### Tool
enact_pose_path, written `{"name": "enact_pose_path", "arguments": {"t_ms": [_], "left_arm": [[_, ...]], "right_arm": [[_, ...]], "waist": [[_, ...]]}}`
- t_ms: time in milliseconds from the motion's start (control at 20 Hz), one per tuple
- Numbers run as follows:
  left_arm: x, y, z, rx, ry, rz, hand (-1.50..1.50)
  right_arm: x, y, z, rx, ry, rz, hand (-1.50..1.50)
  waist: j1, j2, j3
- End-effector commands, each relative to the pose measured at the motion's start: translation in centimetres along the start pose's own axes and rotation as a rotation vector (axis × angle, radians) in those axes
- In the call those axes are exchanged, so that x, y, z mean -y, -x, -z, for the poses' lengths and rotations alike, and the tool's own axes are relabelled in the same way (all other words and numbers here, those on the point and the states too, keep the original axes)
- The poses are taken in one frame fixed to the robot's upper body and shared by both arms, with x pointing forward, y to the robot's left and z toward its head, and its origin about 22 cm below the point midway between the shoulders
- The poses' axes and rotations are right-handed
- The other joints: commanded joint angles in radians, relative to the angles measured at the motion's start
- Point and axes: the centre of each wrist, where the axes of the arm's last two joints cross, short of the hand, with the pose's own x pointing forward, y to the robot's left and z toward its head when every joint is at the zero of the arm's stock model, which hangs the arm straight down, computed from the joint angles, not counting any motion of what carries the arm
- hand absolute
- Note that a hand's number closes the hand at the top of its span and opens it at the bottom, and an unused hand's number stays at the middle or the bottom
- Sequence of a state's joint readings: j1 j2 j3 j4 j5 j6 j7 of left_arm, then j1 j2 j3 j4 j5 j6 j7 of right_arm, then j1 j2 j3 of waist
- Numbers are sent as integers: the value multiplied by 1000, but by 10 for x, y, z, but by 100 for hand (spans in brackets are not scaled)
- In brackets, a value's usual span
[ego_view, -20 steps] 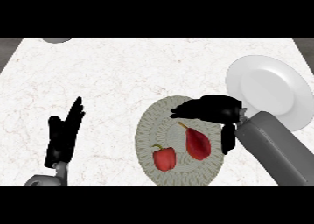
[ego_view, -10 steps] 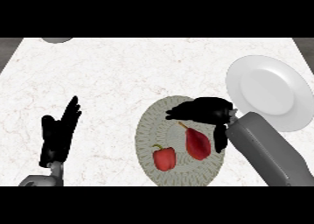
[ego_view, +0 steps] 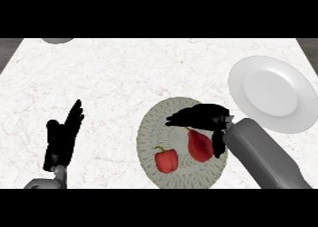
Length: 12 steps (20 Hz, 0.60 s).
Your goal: Pick the pear from the placemat and place it in the plate
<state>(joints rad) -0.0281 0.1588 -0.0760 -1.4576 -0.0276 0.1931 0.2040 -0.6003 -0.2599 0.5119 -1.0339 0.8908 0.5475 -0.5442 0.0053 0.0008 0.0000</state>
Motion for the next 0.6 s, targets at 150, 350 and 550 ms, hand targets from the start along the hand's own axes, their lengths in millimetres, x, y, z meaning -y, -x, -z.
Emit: {"name": "enact_pose_path", "arguments": {"t_ms": [150, 350, 550], "left_arm": [[1, -7, 10, -17, -8, -7, 0], [-7, -1, -16, -8, 3, -5, 0], [3, -7, 14, -12, -13, -6, 0]], "right_arm": [[-2, 16, -11, 87, 13, -71, 150], [5, 7, 6, 94, 56, -79, 150], [8, 1, 6, 71, 140, -123, 150]], "waist": [[0, 1, 0], [4, -1, 0], [-4, 0, 0]]}}
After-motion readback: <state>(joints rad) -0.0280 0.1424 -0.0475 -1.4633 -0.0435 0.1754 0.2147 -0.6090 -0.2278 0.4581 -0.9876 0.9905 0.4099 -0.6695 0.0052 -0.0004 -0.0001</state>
